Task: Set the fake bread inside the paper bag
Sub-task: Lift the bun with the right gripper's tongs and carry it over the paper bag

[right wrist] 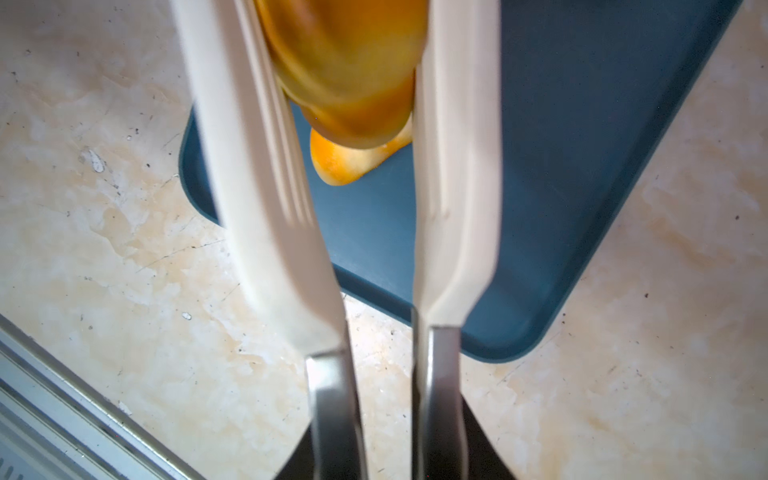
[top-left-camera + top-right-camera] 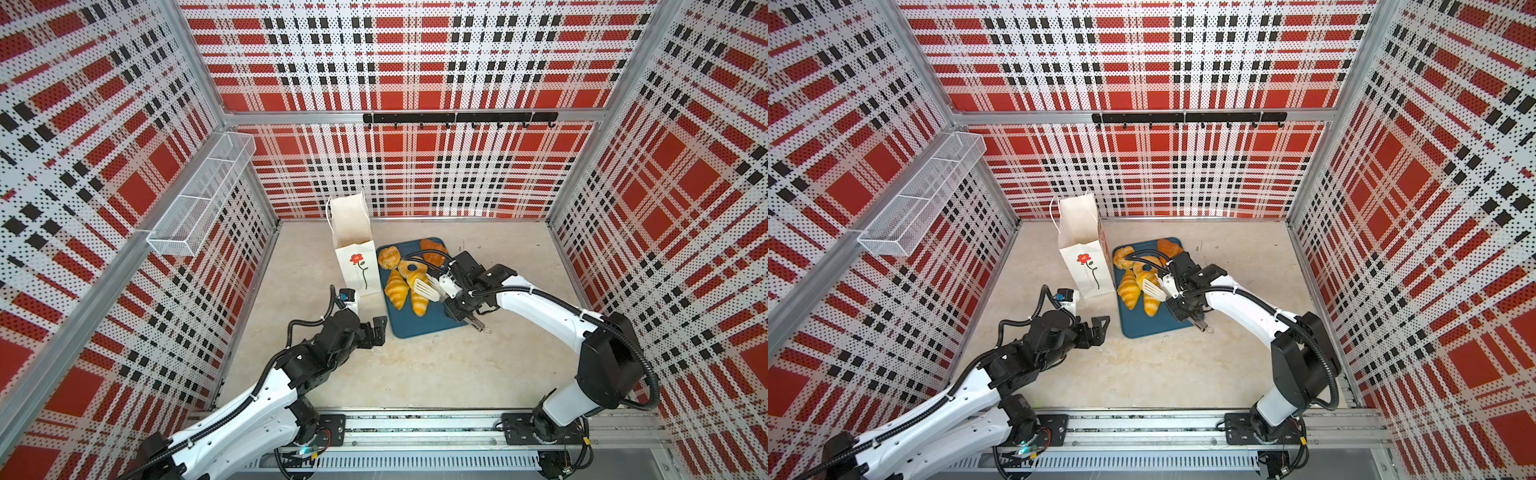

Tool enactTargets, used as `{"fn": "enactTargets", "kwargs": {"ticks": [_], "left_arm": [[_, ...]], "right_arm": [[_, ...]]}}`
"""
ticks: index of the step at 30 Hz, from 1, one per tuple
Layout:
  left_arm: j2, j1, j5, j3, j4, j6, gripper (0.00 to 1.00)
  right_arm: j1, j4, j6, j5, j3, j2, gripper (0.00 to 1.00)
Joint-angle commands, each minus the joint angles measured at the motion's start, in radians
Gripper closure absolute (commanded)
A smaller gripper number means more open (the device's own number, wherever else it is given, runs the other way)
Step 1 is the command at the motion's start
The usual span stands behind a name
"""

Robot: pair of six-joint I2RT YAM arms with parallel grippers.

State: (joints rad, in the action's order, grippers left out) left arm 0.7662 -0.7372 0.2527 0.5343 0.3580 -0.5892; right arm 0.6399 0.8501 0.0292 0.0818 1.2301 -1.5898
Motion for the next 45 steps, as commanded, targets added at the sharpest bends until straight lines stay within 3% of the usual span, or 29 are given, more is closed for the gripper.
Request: {"fn": "enactTargets", "kwargs": {"ticks": [1,24,45], "left_arm": [[-0.027,0.026,-0.009,0.047,0.056,0.013,0.01],[-0.067,0.16,-0.066,0.203,0.21,0.068,0.01],[-0.065,0.341,-0.197,0.314,0.28,0.152,0.01]], "right_arm": [[0.017,-0.069,-0.02,0.041,0.009,0.036,0.67],[0.05,-0.087,-0.043,0.122,0.059,0.114,0.67],[0.127,-0.116,-0.039,0.188,0.299,0.036,0.67]]}}
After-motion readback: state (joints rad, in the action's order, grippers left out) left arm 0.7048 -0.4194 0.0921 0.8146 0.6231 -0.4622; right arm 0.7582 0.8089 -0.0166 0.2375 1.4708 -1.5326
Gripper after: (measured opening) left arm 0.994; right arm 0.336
